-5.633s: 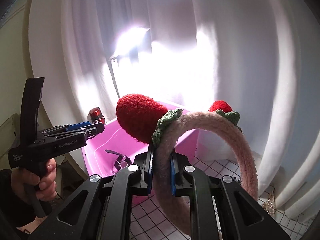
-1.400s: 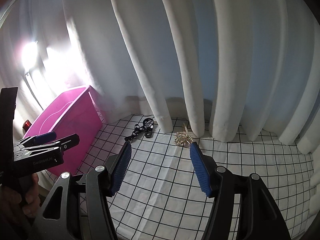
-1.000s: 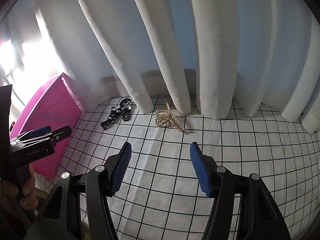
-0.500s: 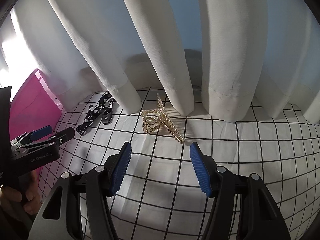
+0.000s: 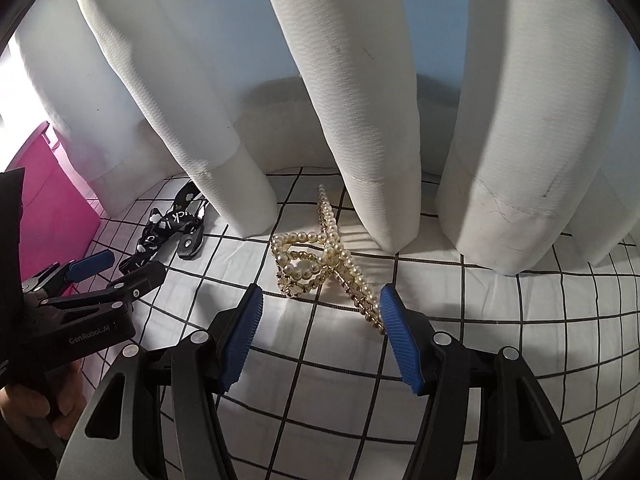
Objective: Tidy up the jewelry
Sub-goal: 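Move left tool to the black lanyard while right tool reaches the pearl claw clip, then close left tool on the lanyard while right tool grips the pearl clip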
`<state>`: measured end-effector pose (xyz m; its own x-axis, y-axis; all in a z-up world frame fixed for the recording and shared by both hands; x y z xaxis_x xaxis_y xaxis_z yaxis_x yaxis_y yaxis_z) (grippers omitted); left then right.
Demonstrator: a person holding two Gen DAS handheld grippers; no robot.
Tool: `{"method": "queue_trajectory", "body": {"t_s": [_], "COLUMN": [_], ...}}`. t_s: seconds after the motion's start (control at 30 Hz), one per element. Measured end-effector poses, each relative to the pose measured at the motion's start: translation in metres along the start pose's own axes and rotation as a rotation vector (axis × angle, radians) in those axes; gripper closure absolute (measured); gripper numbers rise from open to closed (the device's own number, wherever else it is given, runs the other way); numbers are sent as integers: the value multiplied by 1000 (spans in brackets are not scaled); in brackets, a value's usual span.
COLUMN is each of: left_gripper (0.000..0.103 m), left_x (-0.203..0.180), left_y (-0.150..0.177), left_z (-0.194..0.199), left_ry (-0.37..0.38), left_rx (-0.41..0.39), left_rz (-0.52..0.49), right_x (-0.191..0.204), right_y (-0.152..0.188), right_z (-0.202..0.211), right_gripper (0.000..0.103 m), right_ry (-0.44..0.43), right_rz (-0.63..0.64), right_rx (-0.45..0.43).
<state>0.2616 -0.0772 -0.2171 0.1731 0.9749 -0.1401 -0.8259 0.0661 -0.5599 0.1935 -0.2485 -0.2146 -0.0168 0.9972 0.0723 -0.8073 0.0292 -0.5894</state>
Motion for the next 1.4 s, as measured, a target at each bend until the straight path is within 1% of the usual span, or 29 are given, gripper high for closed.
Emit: {"method": "queue_trajectory", "body": {"t_s": [0.07, 0.23, 0.47, 0.57, 0.8, 0.93, 1.0, 1.07, 1.13, 1.17, 1.2, 1.23, 1.3, 1.33, 1.4], "left_gripper": [17, 17, 17, 16, 11, 11, 13, 20, 37, 41, 50, 64, 74, 78, 82], "left_x": [0, 0, -5, -8, -17, -25, -25, -28, -29, -29, -30, -29, -28, -27, -20], "left_y": [-1, -6, -8, -12, -24, -33, -34, -34, -34, -34, -32, -32, -32, -32, -28], "left_z": [-5, -15, -26, -30, -38, -43, -42, -39, -34, -33, -30, -28, -27, -26, -16], "left_ry": [4, -1, 1, 0, -9, -8, -9, -1, 14, 19, 25, 28, 38, 41, 60], "left_rx": [10, 14, 27, 15, -12, -34, -43, -51, -61, -64, -66, -69, -66, -65, -61], "left_rz": [9, 18, 14, 2, -5, -4, -1, -9, -20, -24, -26, -27, -27, -29, -27], "right_x": [-1, -4, 1, 4, 4, 0, 0, -5, -6, -3, -2, -2, 0, 0, 5], "right_y": [-1, -4, -7, -9, -16, -15, -15, -10, -8, -2, -1, -1, 1, 2, 4], "right_z": [-6, -12, -25, -35, -38, -38, -38, -33, -32, -29, -26, -25, -24, -21, -20], "right_gripper": [42, 42, 42, 41, 40, 40, 40, 40, 41, 41, 43, 45, 54, 55, 59], "right_ry": [0, 35, 32, 16, 21, 20, 20, 18, 17, 17, 16, 13, 0, 0, -5], "right_rz": [2, 29, 53, 38, 44, 45, 45, 44, 43, 43, 43, 42, 44, 45, 46], "right_rx": [10, 22, 50, 58, 38, 24, 19, 17, 15, 13, 12, 12, 10, 9, 6]}}
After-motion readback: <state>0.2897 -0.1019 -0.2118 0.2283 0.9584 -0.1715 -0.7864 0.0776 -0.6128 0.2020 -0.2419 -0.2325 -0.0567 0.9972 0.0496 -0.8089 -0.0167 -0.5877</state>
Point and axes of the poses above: each gripper's, at about its wrist camera, not at the fingertips, and z roughly against the way its jaws point, x to its left, y to its underside, the point moved 6 cm from there along -z, roughly the way its jaws point, and after that the axes turned 12 degrees about z, right-handed, at the moved point
